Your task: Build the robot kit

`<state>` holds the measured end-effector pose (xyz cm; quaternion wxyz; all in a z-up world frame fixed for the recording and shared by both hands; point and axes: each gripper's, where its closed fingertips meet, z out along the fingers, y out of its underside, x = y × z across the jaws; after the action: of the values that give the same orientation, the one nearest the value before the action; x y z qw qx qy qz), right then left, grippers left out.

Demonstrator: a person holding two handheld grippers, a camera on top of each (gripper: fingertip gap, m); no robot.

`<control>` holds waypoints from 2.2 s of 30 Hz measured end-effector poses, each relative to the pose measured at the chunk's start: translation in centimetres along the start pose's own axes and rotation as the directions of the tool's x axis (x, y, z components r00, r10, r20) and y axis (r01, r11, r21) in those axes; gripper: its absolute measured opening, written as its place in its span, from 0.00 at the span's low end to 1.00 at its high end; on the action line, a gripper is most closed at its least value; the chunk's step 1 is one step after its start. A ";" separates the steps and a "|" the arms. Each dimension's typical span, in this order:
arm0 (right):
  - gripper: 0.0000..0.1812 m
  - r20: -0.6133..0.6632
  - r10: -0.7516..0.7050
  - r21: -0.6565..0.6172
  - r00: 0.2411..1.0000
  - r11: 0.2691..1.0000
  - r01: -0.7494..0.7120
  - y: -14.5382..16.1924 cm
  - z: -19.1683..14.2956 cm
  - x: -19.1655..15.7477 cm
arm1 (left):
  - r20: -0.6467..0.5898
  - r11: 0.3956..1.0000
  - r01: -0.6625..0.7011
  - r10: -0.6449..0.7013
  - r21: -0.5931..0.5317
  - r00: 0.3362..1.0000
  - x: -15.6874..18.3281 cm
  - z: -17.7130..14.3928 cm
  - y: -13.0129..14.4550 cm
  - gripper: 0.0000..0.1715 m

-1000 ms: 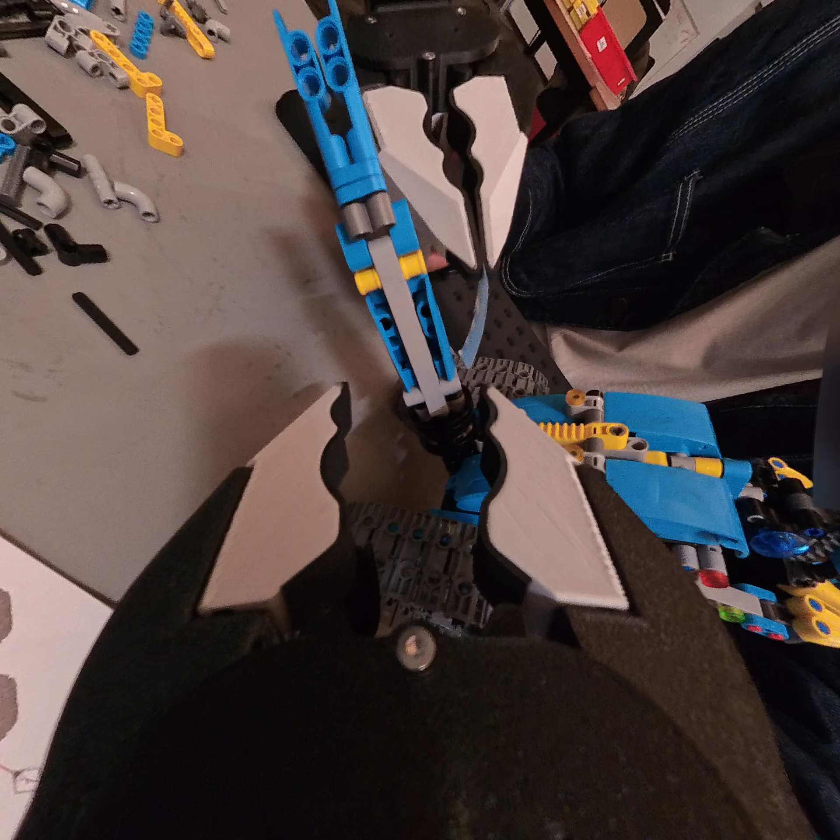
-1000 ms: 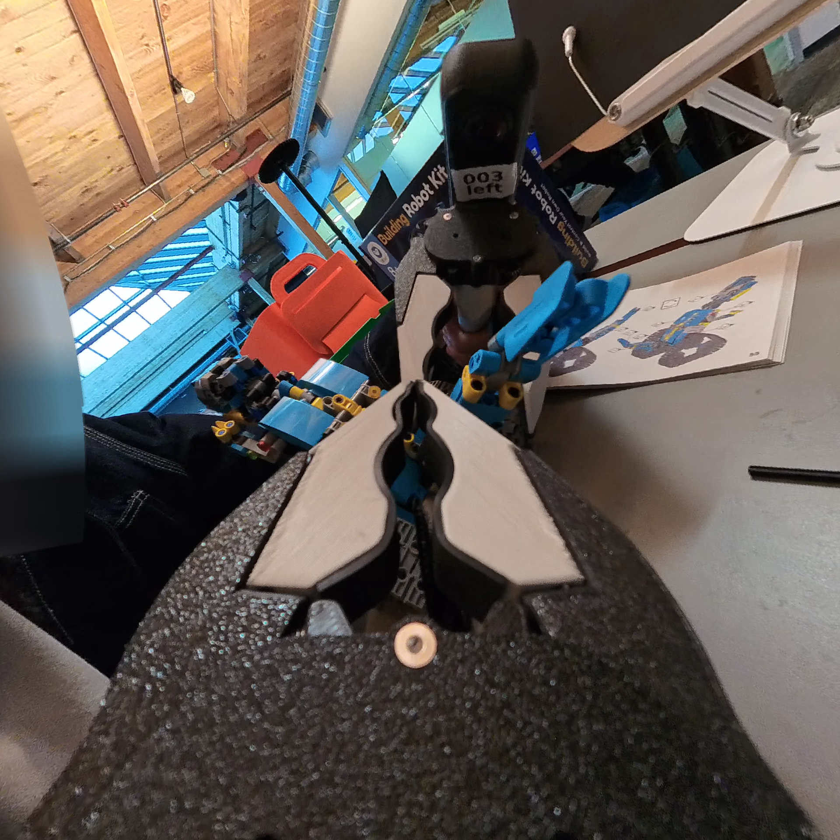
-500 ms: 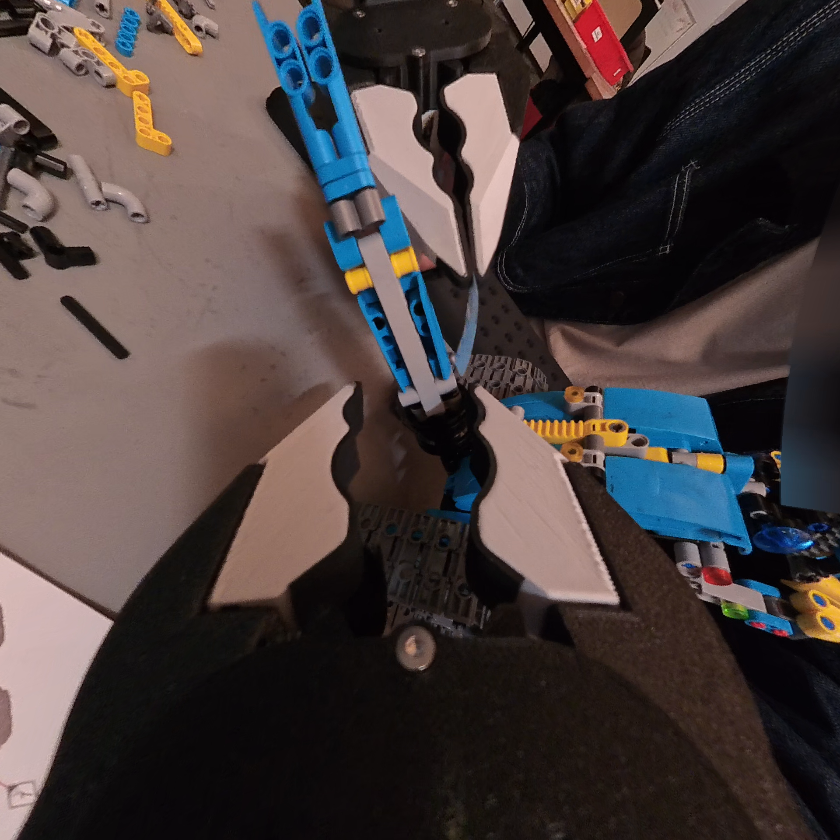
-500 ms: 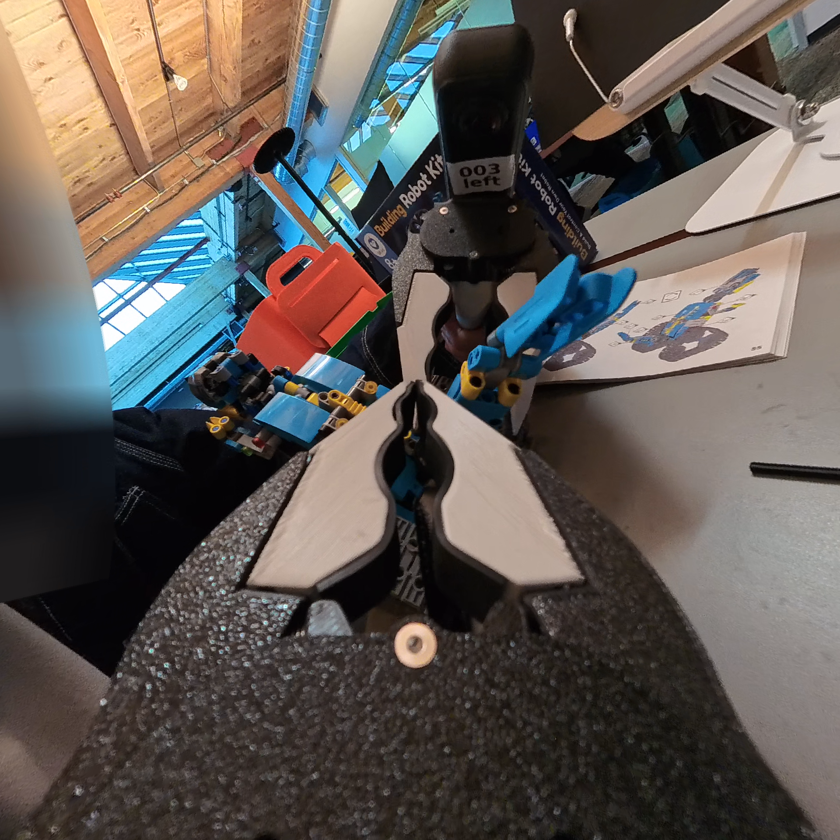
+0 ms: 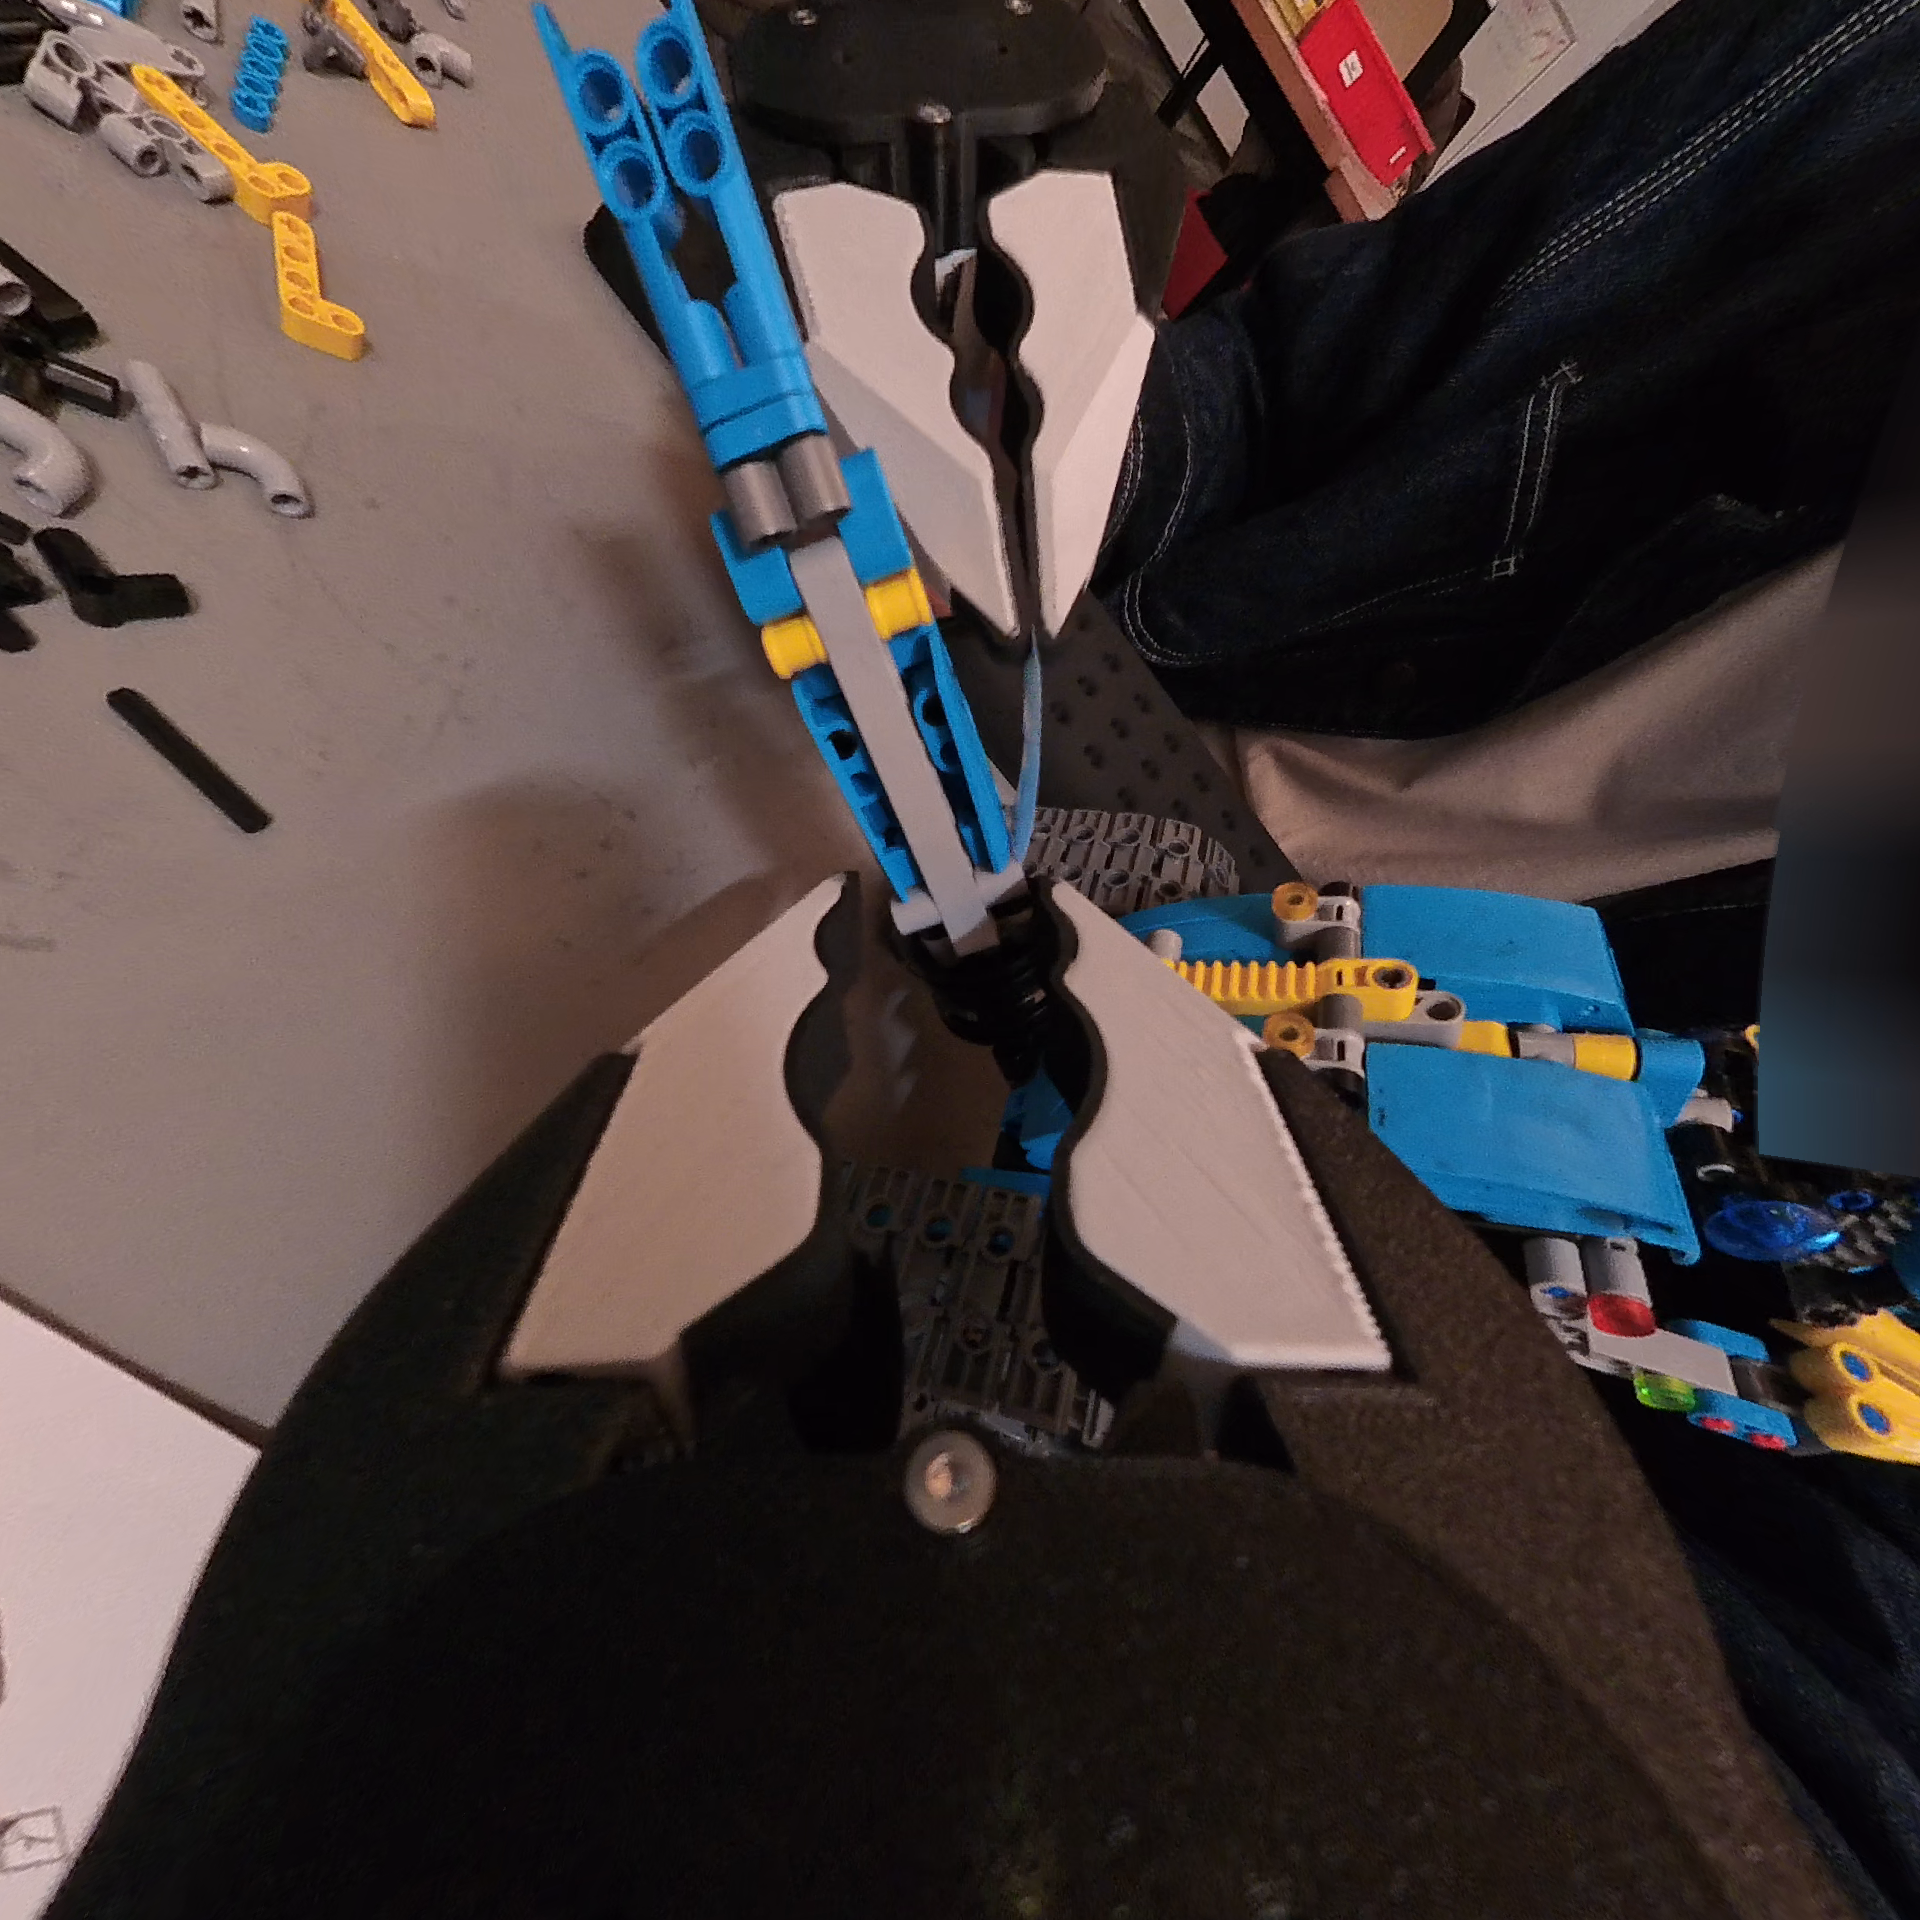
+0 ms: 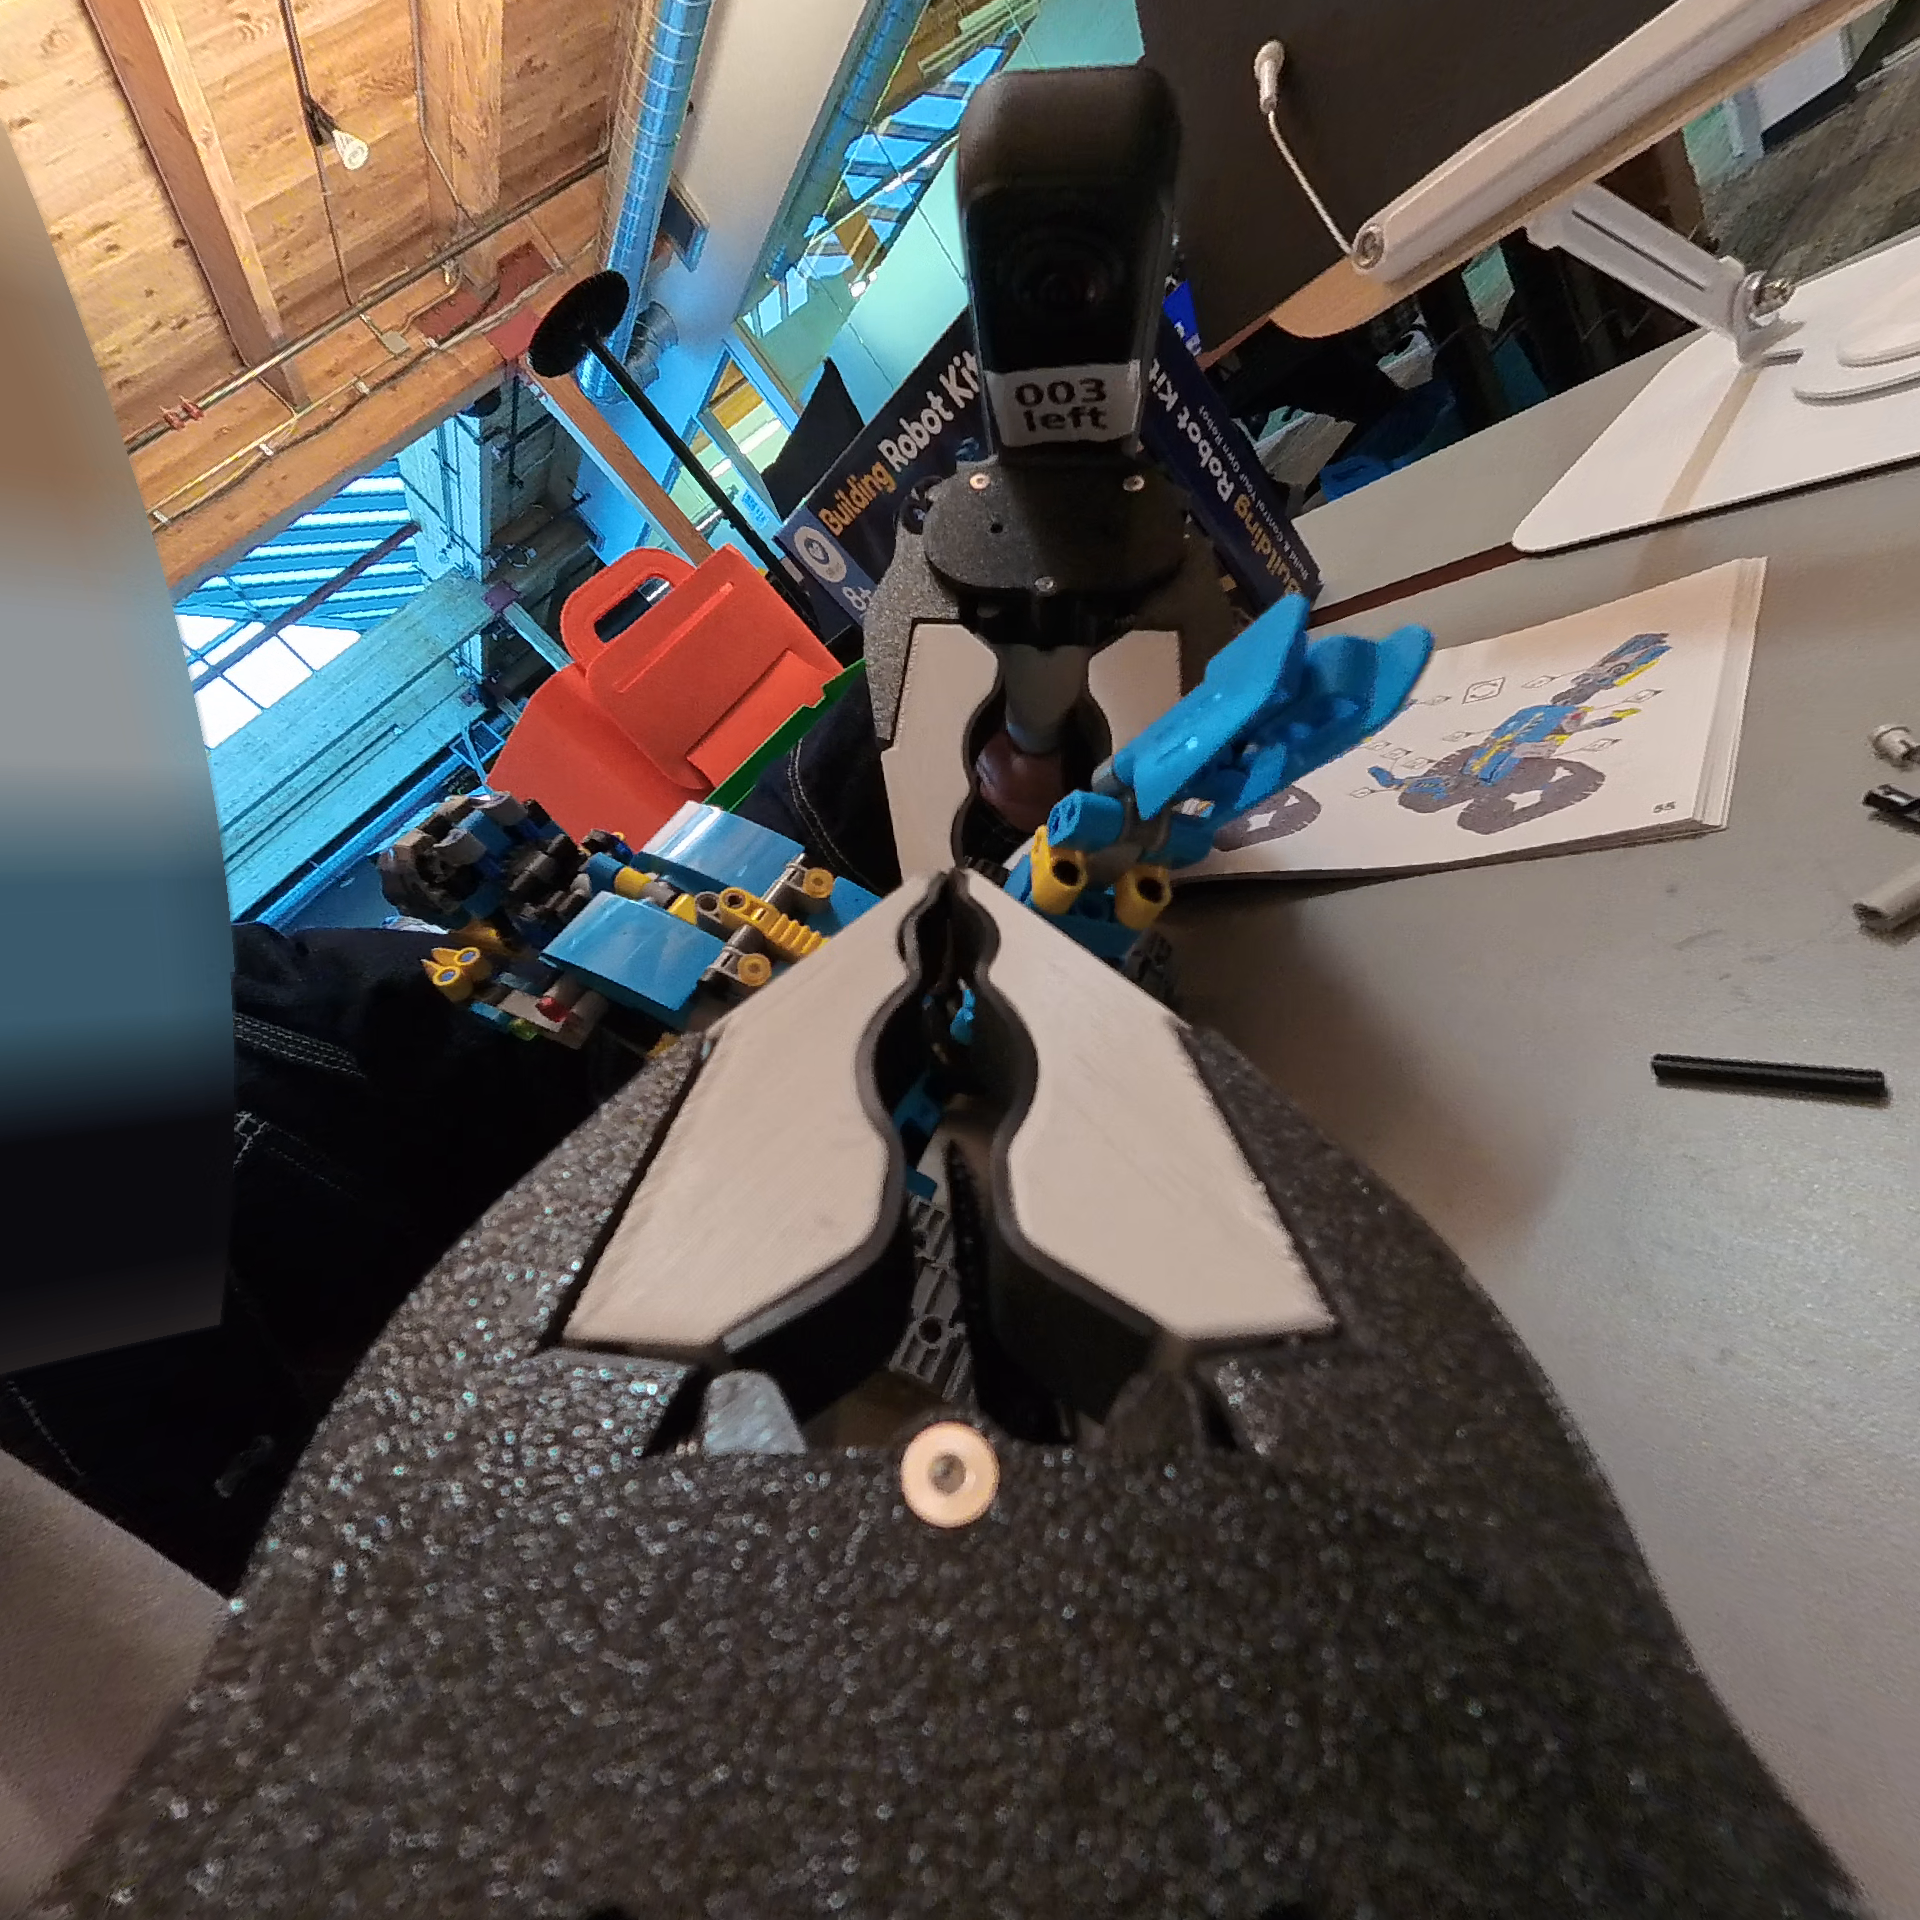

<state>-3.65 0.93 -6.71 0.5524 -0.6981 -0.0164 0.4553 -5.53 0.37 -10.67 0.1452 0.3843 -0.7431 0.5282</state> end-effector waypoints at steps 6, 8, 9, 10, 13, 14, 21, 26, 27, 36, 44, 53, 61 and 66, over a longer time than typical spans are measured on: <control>0.00 -0.013 -0.006 0.007 1.000 1.000 0.006 -0.1 -0.1 0.2 | 0.004 1.000 -0.001 0.001 -0.002 1.000 0.0 0.0 0.0 0.19; 0.00 -0.017 -0.010 0.007 1.000 1.000 0.010 -0.1 -0.1 0.2 | 0.004 1.000 0.001 -0.001 -0.003 1.000 0.0 0.0 0.0 0.19; 0.00 -0.020 -0.013 0.007 1.000 1.000 0.013 -0.1 -0.1 0.2 | 0.004 1.000 0.000 0.000 -0.003 1.000 0.0 0.0 0.0 0.19; 0.00 -0.022 -0.016 0.007 1.000 1.000 0.016 -0.1 -0.1 0.2 | 0.004 1.000 0.001 -0.001 -0.003 1.000 0.0 0.0 0.0 0.19; 0.00 -0.024 -0.023 0.010 0.999 1.000 0.023 -0.2 0.0 0.2 | 0.004 1.000 0.002 -0.002 -0.003 1.000 0.0 0.0 0.0 0.19; 0.00 -0.025 -0.023 0.007 0.999 1.000 0.023 -0.1 0.0 0.2 | 0.003 1.000 0.003 -0.003 -0.003 1.000 0.0 0.0 0.0 0.19; 0.00 -0.025 -0.021 0.009 0.999 1.000 0.021 -0.1 0.0 0.2 | 0.001 1.000 0.006 -0.006 -0.002 1.000 0.0 0.0 0.1 0.19; 0.00 -0.027 -0.020 0.008 0.999 1.000 0.020 -0.1 0.0 0.3 | 0.000 1.000 0.006 -0.006 -0.002 1.000 0.0 0.0 0.1 0.19; 0.00 -0.029 -0.021 0.007 0.999 1.000 0.021 -0.1 0.0 0.3 | 0.000 1.000 0.005 -0.005 -0.002 1.000 0.0 0.0 0.1 0.19; 0.00 -0.003 -0.063 0.101 0.998 0.993 0.063 -1.8 -0.9 -0.6 | -0.005 1.000 0.004 -0.004 -0.001 1.000 0.1 0.0 0.1 0.18; 0.00 0.048 -0.034 0.173 0.998 0.985 0.026 -3.0 -1.8 -1.1 | 0.010 1.000 0.004 -0.004 -0.005 1.000 -0.1 -0.4 0.2 0.19; 0.00 0.060 -0.014 0.119 0.998 0.993 0.007 -2.1 -1.2 -1.0 | 0.393 0.988 0.080 -0.125 0.130 0.911 -2.8 -10.1 -0.2 0.29; 0.00 0.061 -0.028 0.078 0.998 0.997 0.023 -1.5 -0.7 -1.1 | 0.625 0.988 0.056 -0.136 0.146 0.769 -0.8 -15.8 0.0 0.29; 0.00 0.056 -0.030 0.079 0.998 0.997 0.026 -1.5 -0.7 -1.1 | 0.630 0.985 0.054 -0.145 0.162 0.763 -0.8 -16.3 0.0 0.29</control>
<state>-3.11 0.44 -4.88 0.5848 -0.6623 -0.0243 0.4677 -8.05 15.32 -4.65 -0.1144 0.5890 -0.6894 0.4059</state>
